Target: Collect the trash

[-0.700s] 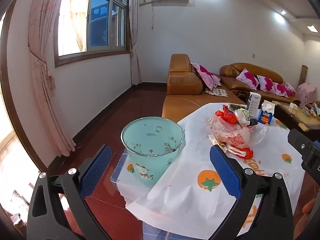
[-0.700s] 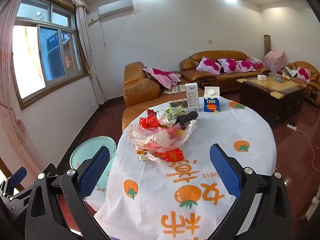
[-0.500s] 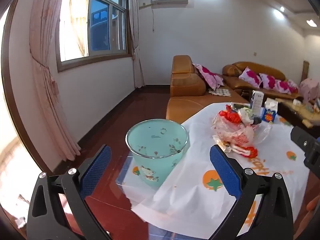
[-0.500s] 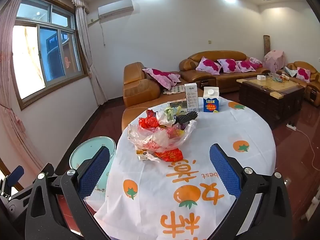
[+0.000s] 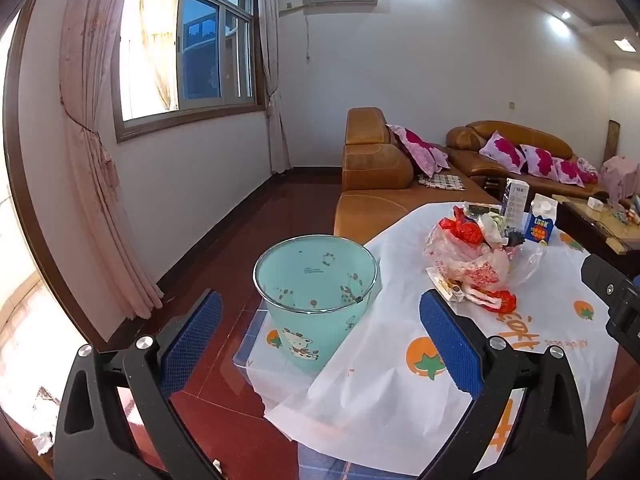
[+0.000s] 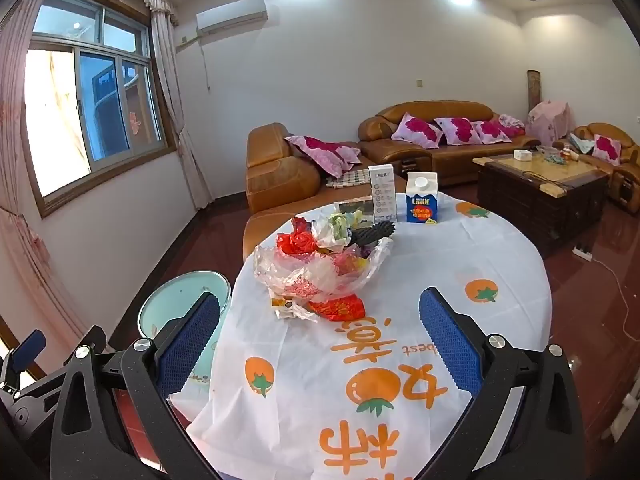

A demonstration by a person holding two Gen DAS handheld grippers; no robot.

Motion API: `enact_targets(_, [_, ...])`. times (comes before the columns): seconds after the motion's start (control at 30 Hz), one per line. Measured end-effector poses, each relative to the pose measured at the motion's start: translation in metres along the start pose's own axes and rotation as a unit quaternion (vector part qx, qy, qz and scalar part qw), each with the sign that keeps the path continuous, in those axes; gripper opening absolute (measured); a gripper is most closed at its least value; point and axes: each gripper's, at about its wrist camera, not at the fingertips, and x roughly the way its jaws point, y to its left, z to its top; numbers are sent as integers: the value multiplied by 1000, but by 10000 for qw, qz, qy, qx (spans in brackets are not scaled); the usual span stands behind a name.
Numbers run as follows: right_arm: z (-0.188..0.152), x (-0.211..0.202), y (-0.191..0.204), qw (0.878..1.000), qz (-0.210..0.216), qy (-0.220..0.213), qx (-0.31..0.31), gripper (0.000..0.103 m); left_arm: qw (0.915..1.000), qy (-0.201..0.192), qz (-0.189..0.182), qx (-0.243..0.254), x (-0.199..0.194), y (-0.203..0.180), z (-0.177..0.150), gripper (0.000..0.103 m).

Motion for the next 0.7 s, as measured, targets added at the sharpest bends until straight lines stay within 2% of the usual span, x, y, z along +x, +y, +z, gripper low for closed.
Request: enact_targets(0.7, [0,9,3,9998,-129,93,-98,98,10000,39,34,-6,0,2,1,97])
